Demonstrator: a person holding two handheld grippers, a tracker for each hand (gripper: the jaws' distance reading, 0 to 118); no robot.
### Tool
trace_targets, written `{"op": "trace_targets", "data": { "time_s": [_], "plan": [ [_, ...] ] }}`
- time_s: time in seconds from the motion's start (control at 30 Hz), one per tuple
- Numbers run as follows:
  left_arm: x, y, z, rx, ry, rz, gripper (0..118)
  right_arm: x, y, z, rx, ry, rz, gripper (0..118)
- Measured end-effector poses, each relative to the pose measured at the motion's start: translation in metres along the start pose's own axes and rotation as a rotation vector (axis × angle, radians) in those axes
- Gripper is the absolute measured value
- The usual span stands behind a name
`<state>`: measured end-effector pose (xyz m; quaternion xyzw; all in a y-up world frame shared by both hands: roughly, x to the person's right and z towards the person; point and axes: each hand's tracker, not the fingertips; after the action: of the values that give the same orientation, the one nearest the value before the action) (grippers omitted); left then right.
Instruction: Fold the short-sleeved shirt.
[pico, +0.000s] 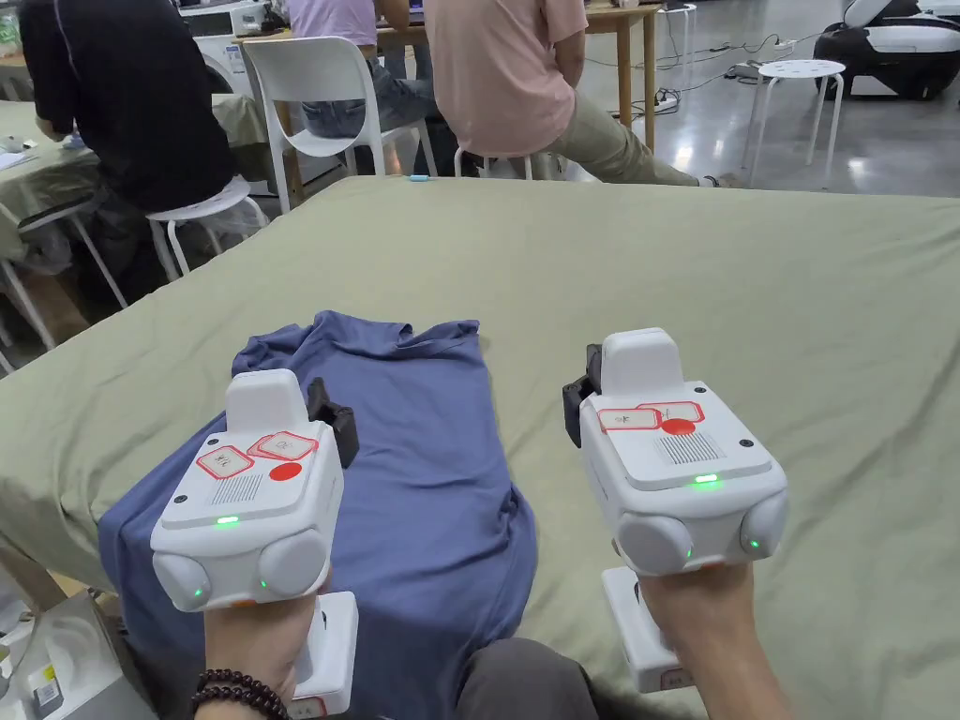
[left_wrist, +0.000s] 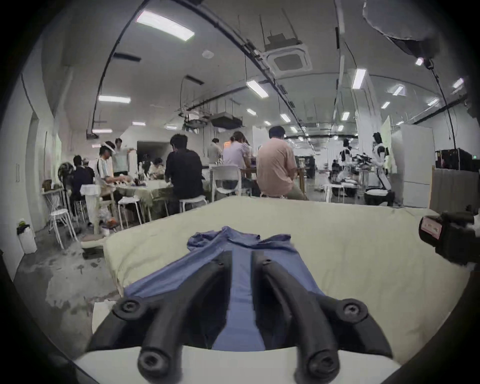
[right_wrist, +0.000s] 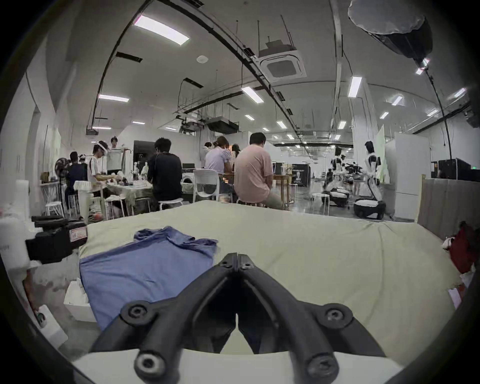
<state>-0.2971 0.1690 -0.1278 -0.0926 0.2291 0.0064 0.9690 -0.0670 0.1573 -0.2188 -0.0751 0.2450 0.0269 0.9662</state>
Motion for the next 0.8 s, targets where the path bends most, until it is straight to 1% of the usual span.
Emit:
{"op": "trace_targets", "data": {
  "time_s": [0.03, 0.07, 0.17, 0.2, 0.23, 0.27, 0.3, 0.37, 0.4, 0.43, 0.5, 0.57, 0.6, 0.67, 0.73, 0.77, 0.8],
  "plan": [
    [0.001, 0.001, -0.009, 0.008, -0.012, -0.003, 26, 0.001, -0.001, -0.002, -0.007, 0.011, 0.002, 0],
    [0.004, 0.003, -0.017, -0.002, -0.025, -0.018, 32, 0.002, -0.003, -0.004, -0.014, 0.021, 0.003, 0],
    [0.012, 0.006, -0.051, -0.082, -0.036, -0.052, 79, 0.003, -0.006, -0.012, -0.022, 0.021, 0.015, 0],
    [0.013, 0.008, -0.065, -0.112, -0.050, -0.042, 95, 0.004, -0.007, -0.013, -0.024, 0.023, 0.016, 0],
    [0.014, 0.010, -0.082, -0.149, -0.081, -0.038, 107, 0.005, -0.008, -0.018, -0.026, 0.025, 0.015, 0],
    [0.014, 0.011, -0.099, -0.172, -0.098, -0.015, 115, 0.007, -0.009, -0.020, -0.028, 0.024, 0.014, 0],
    [0.014, 0.012, -0.117, -0.186, -0.119, 0.015, 118, 0.008, -0.009, -0.023, -0.031, 0.019, 0.012, 0],
    [0.013, 0.013, -0.155, -0.268, -0.161, 0.051, 118, 0.010, -0.008, -0.031, -0.038, 0.011, 0.016, 0],
    [0.015, 0.013, -0.174, -0.323, -0.168, 0.035, 118, 0.011, -0.007, -0.036, -0.040, 0.009, 0.023, 0],
    [0.013, 0.007, -0.205, -0.374, -0.168, -0.005, 118, 0.013, -0.006, -0.041, -0.040, 0.006, 0.032, 0],
    [0.021, -0.001, -0.240, -0.419, -0.137, -0.128, 118, 0.015, -0.007, -0.054, -0.041, -0.001, 0.039, 0],
    [0.031, -0.011, -0.259, -0.401, -0.128, -0.213, 113, 0.017, -0.008, -0.066, -0.044, -0.005, 0.043, 0],
    [0.033, -0.016, -0.270, -0.431, -0.160, -0.218, 111, 0.017, -0.009, -0.071, -0.046, -0.009, 0.049, 0],
    [0.035, -0.025, -0.297, -0.561, -0.221, -0.145, 109, 0.018, -0.011, -0.079, -0.051, -0.009, 0.066, 0],
    [0.043, -0.031, -0.300, -0.639, -0.220, -0.031, 108, 0.019, -0.014, -0.083, -0.053, -0.024, 0.083, 0],
    [0.045, -0.036, -0.307, -0.649, -0.201, -0.013, 108, 0.020, -0.016, -0.084, -0.051, -0.029, 0.084, 0],
    [0.048, -0.045, -0.311, -0.634, -0.181, -0.032, 110, 0.022, -0.018, -0.084, -0.052, -0.028, 0.081, 0]
  ]
}}
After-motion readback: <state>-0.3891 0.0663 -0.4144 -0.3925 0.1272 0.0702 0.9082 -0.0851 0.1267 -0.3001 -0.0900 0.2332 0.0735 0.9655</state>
